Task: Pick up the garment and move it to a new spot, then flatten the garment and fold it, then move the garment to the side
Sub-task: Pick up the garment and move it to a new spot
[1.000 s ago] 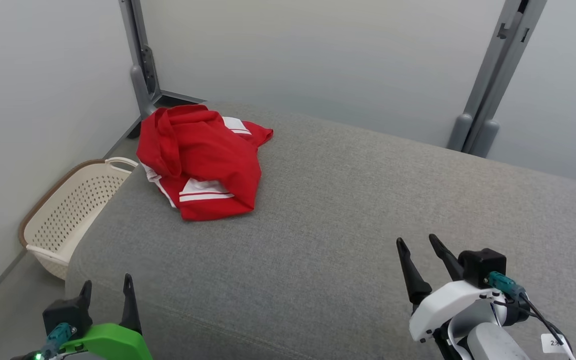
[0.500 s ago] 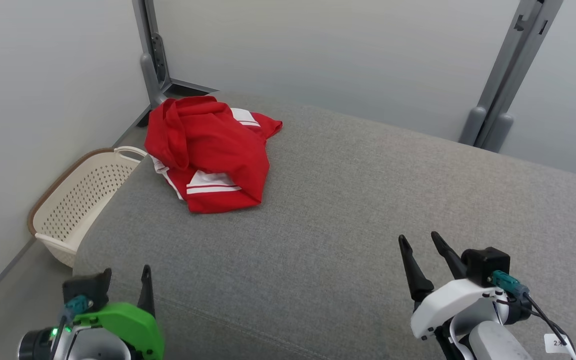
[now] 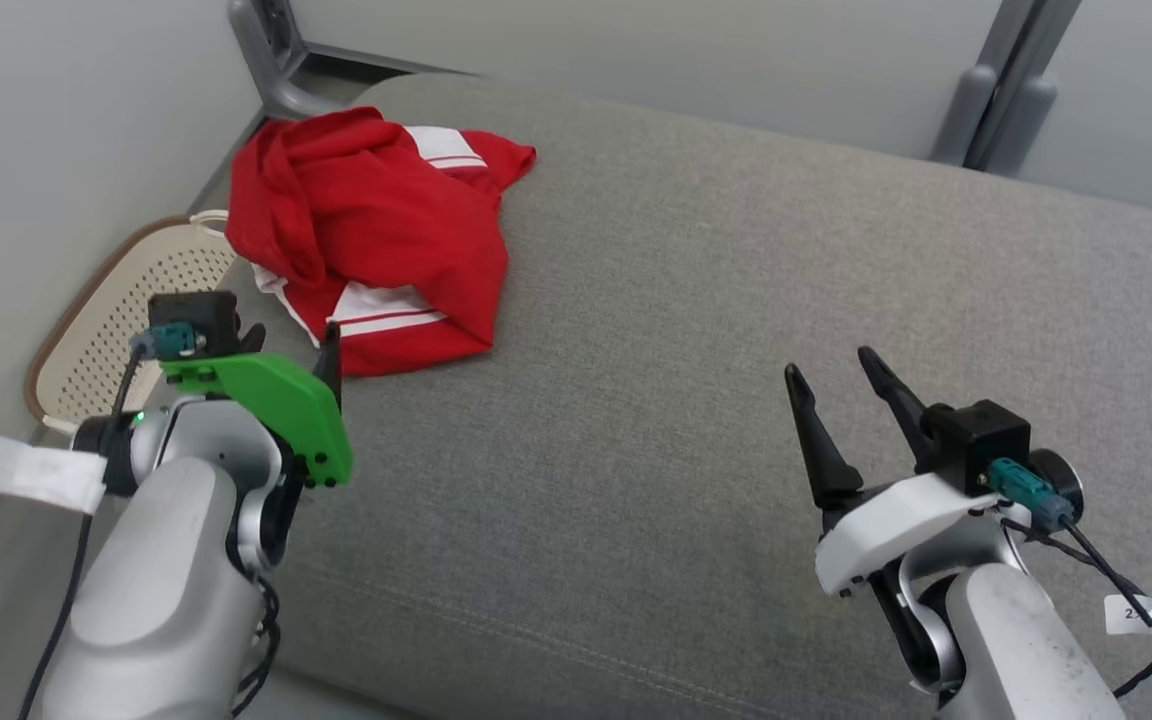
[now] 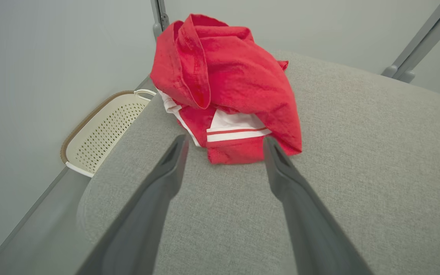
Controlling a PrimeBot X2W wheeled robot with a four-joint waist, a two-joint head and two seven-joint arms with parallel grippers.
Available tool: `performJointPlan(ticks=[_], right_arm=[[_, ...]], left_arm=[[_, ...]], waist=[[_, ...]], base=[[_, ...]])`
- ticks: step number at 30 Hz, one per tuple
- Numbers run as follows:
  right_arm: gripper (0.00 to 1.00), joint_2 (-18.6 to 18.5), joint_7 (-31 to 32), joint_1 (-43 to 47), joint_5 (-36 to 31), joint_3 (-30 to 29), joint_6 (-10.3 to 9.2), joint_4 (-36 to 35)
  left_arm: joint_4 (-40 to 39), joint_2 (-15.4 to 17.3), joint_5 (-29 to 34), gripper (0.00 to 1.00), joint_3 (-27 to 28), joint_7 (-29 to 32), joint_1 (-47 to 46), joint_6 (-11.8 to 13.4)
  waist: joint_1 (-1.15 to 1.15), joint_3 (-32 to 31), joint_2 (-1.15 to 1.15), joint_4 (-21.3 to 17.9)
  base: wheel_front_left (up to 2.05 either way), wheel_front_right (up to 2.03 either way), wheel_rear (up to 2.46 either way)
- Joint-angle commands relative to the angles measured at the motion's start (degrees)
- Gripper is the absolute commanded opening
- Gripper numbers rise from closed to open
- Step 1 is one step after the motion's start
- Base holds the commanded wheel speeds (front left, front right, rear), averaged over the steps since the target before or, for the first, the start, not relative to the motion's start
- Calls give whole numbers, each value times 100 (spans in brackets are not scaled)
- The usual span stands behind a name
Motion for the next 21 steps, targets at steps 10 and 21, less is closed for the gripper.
performJointPlan(ticks=[10, 21], right_arm=[[100, -29, 513, -280, -431, 178, 0, -1110], [100, -25, 828, -110, -531, 387, 0, -1697]], left_arm=[[1287, -248, -149, 100, 87, -154, -1391, -263], [2464, -58, 7, 100, 17, 38, -2370, -105]], waist=[[0, 1427, 0, -883], [0, 1898, 0, -1106]], base=[[0, 0, 0], [0, 0, 0]])
